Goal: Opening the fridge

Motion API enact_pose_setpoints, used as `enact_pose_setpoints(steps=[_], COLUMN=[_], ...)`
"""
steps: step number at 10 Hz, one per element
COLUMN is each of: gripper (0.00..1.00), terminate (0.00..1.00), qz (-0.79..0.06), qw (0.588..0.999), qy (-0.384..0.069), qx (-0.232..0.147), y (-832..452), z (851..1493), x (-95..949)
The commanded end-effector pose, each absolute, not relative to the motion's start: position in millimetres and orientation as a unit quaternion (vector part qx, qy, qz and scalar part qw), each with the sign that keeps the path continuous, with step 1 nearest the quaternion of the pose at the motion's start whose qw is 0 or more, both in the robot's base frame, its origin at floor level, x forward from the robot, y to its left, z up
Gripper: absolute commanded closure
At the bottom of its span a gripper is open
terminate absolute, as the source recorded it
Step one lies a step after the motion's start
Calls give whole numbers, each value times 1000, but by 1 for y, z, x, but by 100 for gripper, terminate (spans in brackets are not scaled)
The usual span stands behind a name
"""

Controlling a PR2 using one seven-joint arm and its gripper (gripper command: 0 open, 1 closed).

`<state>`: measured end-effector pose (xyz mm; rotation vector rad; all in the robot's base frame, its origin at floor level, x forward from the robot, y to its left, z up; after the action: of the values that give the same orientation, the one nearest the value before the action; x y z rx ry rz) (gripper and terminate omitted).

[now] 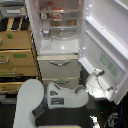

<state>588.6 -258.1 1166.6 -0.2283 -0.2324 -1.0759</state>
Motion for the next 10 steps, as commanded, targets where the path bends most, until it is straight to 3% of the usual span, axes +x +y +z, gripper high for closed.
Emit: enact_pose_setpoints(steps=[1,3,5,7,9,10], gripper=[0,0,0,0,0,0], terminate=[0,0,0,0,0,0], qz=[-699,-682,-594,-551,-433,-408], qw=[696,710,786,819,889,901], qy=[-154,-153,-140,-140,-122,-122], qx=[-62,-92,-102,-79,-81,-83], y=[-631,-416,-225,-123,15,39], z=[1307,1234,1175,1130,1080,1074], x=[216,339,443,470,548,563])
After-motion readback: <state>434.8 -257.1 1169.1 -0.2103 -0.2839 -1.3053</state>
